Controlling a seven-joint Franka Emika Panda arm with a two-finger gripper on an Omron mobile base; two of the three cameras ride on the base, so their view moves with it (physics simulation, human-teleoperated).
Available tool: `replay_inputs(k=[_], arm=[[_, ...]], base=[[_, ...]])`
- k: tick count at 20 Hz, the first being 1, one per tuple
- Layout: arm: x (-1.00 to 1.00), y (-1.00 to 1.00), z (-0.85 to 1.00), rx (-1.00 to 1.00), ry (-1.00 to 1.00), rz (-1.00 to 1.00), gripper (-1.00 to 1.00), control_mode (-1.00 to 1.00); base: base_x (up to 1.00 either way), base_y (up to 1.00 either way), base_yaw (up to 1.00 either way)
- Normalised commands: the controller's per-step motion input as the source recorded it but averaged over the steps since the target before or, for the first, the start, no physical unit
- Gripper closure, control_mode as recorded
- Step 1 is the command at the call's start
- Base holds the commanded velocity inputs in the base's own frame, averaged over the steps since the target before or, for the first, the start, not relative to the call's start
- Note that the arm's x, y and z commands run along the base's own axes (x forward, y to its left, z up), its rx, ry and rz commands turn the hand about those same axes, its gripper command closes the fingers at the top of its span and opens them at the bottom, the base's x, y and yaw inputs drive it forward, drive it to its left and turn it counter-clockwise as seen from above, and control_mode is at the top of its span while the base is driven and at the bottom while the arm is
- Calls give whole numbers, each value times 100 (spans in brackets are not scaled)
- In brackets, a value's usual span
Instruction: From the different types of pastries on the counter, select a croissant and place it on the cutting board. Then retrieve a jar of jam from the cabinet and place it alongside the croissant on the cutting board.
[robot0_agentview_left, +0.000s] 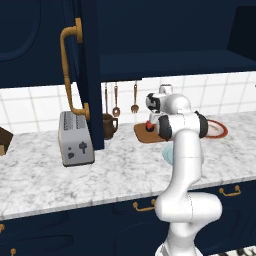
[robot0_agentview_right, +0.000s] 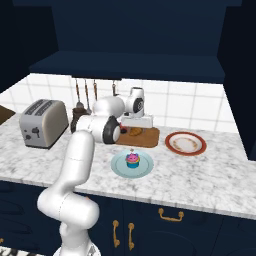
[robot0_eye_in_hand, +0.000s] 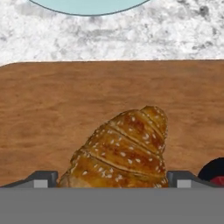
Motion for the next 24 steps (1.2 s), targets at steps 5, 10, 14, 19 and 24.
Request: replay_inputs(k=[5, 10, 14, 19, 24], arm=[[22, 0, -37, 3, 0, 0, 100, -100], [0, 0, -15, 5, 0, 0, -100, -100], [-55, 1, 16, 11, 1, 1, -100, -100], [-80, 0, 67, 22, 3, 1, -100, -100], [-63, 1, 15, 11, 1, 6, -100, -100]], base=[[0, 0, 0], [0, 0, 0], [0, 0, 0], [0, 0, 0], [0, 0, 0]])
